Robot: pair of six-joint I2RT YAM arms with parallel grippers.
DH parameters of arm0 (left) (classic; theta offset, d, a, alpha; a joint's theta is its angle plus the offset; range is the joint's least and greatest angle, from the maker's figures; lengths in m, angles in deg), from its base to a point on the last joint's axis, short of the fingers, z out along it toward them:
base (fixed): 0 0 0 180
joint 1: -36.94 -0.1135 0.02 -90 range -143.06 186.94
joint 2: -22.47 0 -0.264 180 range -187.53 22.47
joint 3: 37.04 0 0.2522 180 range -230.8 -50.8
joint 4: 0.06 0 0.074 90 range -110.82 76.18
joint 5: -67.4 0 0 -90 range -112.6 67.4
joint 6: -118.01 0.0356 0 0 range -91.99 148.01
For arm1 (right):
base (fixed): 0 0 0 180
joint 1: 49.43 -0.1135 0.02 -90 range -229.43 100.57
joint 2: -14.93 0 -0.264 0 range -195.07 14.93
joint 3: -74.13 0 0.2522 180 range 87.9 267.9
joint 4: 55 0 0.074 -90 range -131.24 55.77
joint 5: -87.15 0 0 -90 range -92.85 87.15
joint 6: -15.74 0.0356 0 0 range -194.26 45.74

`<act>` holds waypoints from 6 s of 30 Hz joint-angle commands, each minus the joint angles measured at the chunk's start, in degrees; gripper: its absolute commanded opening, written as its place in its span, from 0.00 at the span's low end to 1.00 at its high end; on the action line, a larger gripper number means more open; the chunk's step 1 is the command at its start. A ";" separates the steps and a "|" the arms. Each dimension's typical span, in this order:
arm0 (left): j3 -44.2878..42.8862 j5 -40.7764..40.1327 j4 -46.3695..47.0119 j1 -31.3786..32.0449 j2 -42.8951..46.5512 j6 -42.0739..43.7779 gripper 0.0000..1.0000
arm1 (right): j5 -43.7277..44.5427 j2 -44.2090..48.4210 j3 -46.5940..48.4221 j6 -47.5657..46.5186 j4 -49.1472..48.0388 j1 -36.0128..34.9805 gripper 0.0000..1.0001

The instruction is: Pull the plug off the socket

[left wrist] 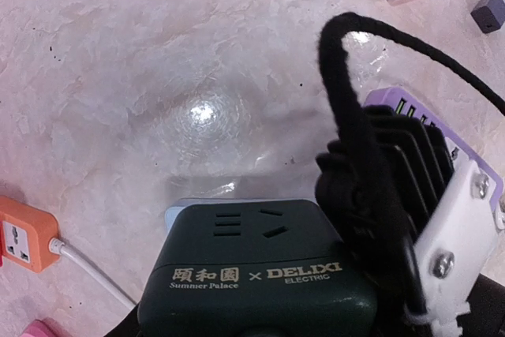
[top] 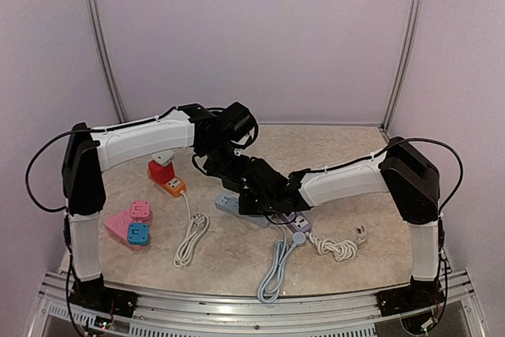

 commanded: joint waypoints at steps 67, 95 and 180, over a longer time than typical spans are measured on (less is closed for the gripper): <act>-15.19 24.42 5.76 -19.17 -16.25 -2.93 0.99 | 3.77 22.91 -12.54 -6.72 13.07 6.75 0.06; -8.93 14.78 4.72 -14.72 -13.21 -2.73 0.53 | 1.84 19.97 -11.88 -6.97 12.02 6.49 0.07; 5.32 25.51 11.44 -48.43 -10.72 -20.40 0.17 | 0.88 18.92 -9.62 -12.45 14.04 4.03 0.48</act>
